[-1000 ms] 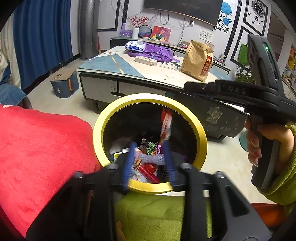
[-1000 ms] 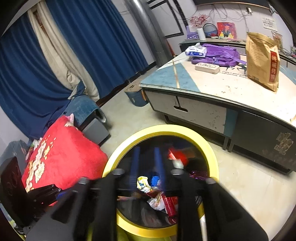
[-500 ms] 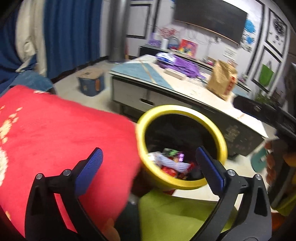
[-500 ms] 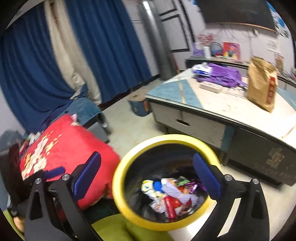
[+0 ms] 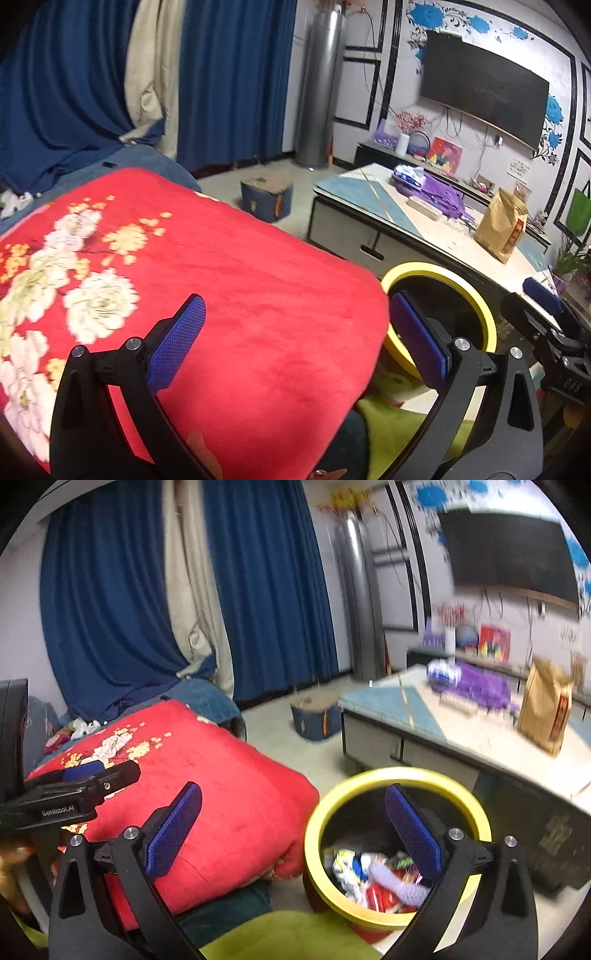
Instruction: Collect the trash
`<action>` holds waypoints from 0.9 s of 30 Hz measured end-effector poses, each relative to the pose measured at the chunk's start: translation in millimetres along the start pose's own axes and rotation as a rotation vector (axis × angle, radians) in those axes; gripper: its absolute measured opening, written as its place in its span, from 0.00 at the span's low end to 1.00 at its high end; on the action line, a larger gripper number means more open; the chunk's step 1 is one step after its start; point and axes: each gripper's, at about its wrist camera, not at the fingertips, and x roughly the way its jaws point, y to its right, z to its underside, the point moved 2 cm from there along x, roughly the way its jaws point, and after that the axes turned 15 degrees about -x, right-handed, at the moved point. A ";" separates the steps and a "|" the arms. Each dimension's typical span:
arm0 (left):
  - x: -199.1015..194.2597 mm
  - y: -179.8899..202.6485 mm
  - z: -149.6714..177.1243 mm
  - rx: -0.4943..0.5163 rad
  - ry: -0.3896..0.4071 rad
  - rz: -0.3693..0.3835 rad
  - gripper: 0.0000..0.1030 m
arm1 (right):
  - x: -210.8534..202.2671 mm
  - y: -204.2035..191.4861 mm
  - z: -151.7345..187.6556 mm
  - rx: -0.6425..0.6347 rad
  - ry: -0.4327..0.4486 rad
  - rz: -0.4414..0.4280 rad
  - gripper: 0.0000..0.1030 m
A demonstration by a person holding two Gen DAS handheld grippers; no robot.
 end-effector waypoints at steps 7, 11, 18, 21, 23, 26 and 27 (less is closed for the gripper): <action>-34.4 -10.1 15.7 0.062 0.101 -0.017 0.89 | -24.6 -37.1 5.6 -0.075 0.100 0.042 0.94; -51.2 -18.6 27.8 0.053 0.157 -0.017 0.90 | -35.7 -40.3 12.5 -0.081 0.131 0.075 0.94; -58.6 -21.4 33.4 0.030 0.189 -0.011 0.90 | -35.8 -52.7 17.5 -0.132 0.136 0.036 0.94; -61.0 -22.6 34.8 0.026 0.199 -0.007 0.90 | -35.2 -50.6 17.7 -0.119 0.132 0.045 0.94; -62.7 -22.4 35.9 0.027 0.201 -0.005 0.90 | -34.8 -48.9 17.1 -0.114 0.131 0.048 0.94; -62.7 -22.2 36.2 0.028 0.203 -0.006 0.90 | -32.9 -49.5 17.8 -0.115 0.127 0.043 0.94; -63.2 -21.9 35.9 0.026 0.203 -0.005 0.90 | -32.2 -49.6 17.5 -0.114 0.125 0.042 0.94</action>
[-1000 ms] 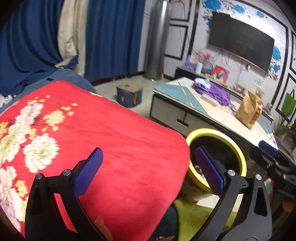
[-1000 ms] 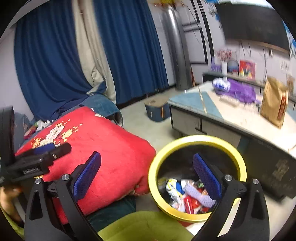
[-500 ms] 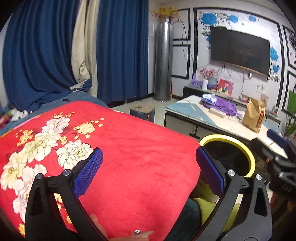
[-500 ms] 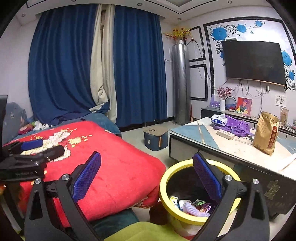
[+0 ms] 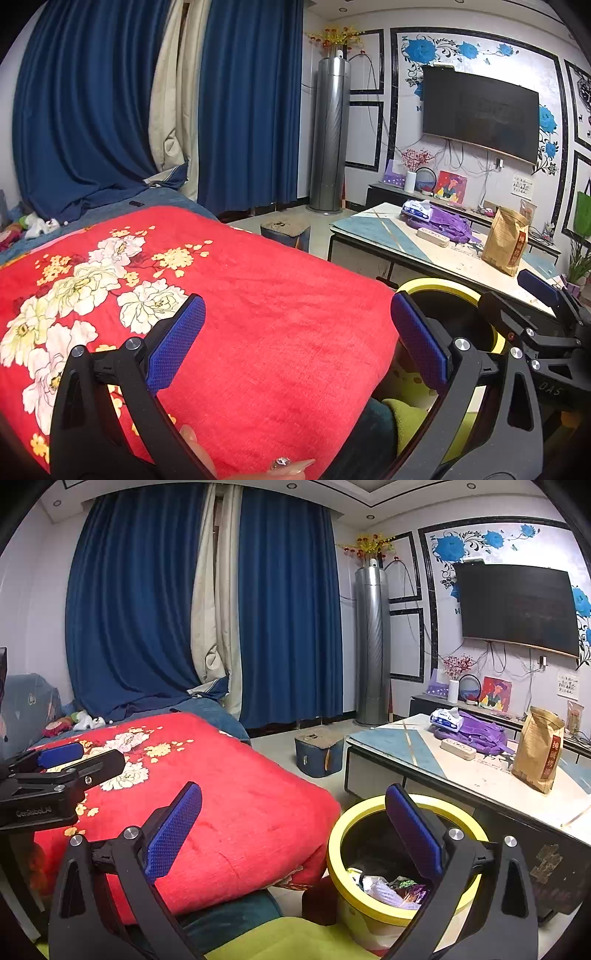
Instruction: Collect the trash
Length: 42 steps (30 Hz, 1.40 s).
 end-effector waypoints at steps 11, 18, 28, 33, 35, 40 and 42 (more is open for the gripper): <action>-0.1 0.8 -1.0 -0.002 0.003 0.001 0.90 | 2.6 0.9 0.3 0.009 -0.006 -0.002 0.94; 0.7 0.4 -2.4 -0.004 0.004 0.000 0.90 | 2.3 1.6 1.0 0.008 -0.006 -0.002 0.94; -0.4 1.6 -4.2 -0.007 0.010 0.001 0.90 | 3.0 2.2 0.4 0.008 -0.003 -0.001 0.94; -0.5 1.4 -4.1 -0.007 0.010 0.002 0.90 | 2.5 2.7 0.8 0.009 -0.004 -0.002 0.94; -0.4 1.3 -4.1 -0.007 0.010 0.002 0.90 | 3.0 2.7 0.4 0.009 -0.003 -0.003 0.94; -0.6 1.8 -4.3 -0.008 0.011 0.001 0.90 | 2.7 2.9 1.0 0.009 -0.004 -0.001 0.94; -0.4 1.9 -4.3 -0.008 0.011 0.002 0.90 | 2.6 3.0 1.3 0.010 -0.004 -0.002 0.94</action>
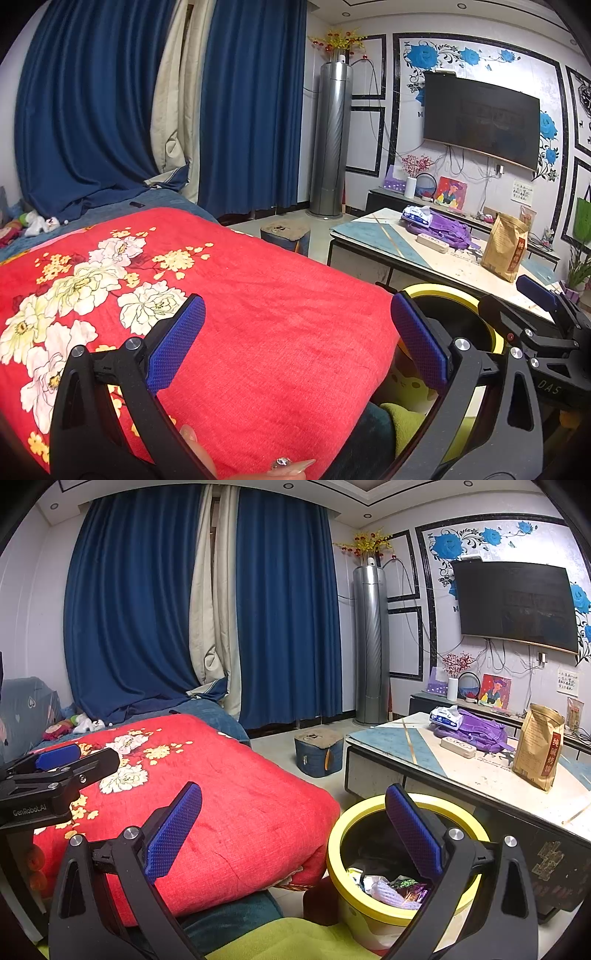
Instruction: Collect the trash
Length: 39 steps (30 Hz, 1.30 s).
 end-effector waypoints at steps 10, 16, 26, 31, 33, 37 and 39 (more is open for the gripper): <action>0.1 1.8 -2.9 -0.003 0.004 0.000 0.90 | 0.2 0.9 0.5 0.002 0.001 0.000 0.94; 1.2 5.4 -6.3 -0.005 0.008 -0.006 0.90 | 0.2 4.4 -2.4 0.006 0.002 0.008 0.94; 8.0 4.6 -4.8 -0.011 -0.018 -0.027 0.90 | 0.8 5.9 -1.4 0.012 -0.003 0.011 0.94; 11.6 2.8 -5.6 -0.017 -0.024 -0.048 0.90 | 4.6 11.8 -4.7 0.030 -0.025 0.024 0.94; 11.0 1.7 -7.2 -0.023 -0.014 -0.055 0.90 | 7.3 11.8 -7.3 0.033 -0.025 0.025 0.94; 4.8 -25.0 -17.2 -0.095 -0.003 -0.100 0.90 | 17.6 -1.5 -22.0 0.002 -0.009 -0.027 0.94; -2.5 -62.0 -30.3 -0.174 0.002 -0.193 0.90 | 27.3 -24.7 -39.8 -0.033 0.009 -0.097 0.94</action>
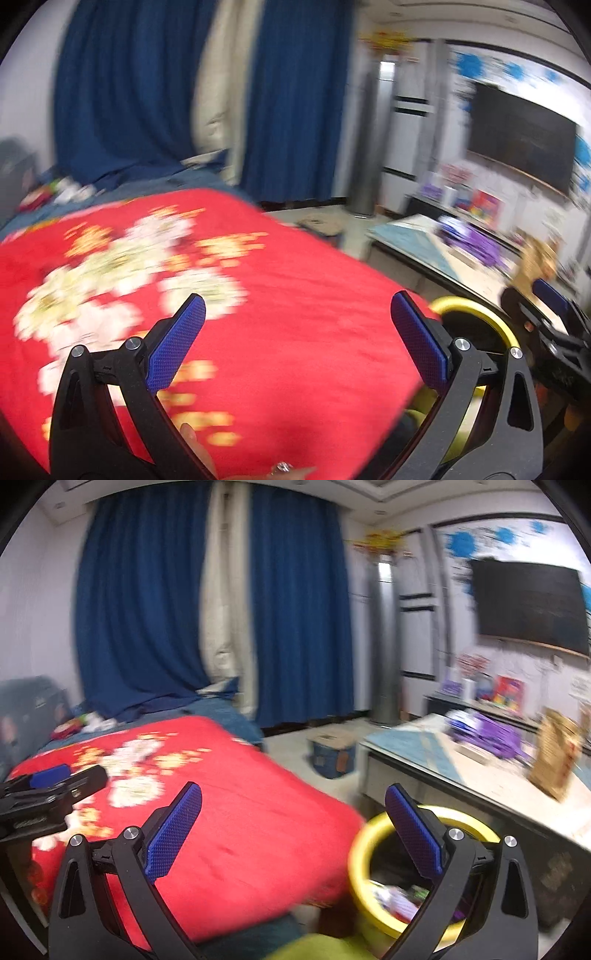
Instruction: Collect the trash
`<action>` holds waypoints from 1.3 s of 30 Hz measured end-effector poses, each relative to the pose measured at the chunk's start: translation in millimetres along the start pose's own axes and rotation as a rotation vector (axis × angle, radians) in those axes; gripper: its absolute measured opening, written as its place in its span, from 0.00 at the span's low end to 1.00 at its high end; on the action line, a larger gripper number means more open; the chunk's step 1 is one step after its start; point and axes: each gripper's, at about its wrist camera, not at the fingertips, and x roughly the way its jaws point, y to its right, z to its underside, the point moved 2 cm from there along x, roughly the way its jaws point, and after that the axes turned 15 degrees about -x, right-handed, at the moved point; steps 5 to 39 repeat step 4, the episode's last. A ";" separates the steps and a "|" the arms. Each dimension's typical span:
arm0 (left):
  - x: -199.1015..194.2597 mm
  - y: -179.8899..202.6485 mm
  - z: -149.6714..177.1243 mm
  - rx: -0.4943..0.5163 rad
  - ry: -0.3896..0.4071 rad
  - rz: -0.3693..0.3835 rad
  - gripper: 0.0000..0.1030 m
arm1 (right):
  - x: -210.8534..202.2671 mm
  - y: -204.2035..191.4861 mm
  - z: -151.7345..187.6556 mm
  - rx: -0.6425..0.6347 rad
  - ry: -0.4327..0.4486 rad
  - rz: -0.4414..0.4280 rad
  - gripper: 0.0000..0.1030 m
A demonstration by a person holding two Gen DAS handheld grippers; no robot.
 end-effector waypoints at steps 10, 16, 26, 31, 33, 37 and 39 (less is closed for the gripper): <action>-14.6 -96.9 -39.4 -0.128 0.065 -0.255 0.90 | 44.0 -105.5 -49.2 -0.102 -0.038 -0.329 0.94; -14.6 -96.9 -39.4 -0.128 0.065 -0.255 0.90 | 44.0 -105.5 -49.2 -0.102 -0.038 -0.329 0.94; -14.6 -96.9 -39.4 -0.128 0.065 -0.255 0.90 | 44.0 -105.5 -49.2 -0.102 -0.038 -0.329 0.94; -14.6 -96.9 -39.4 -0.128 0.065 -0.255 0.90 | 44.0 -105.5 -49.2 -0.102 -0.038 -0.329 0.94; -14.6 -96.9 -39.4 -0.128 0.065 -0.255 0.90 | 44.0 -105.5 -49.2 -0.102 -0.038 -0.329 0.94; -14.6 -96.9 -39.4 -0.128 0.065 -0.255 0.90 | 44.0 -105.5 -49.2 -0.102 -0.038 -0.329 0.94; -14.6 -96.9 -39.4 -0.128 0.065 -0.255 0.90 | 44.0 -105.5 -49.2 -0.102 -0.038 -0.329 0.94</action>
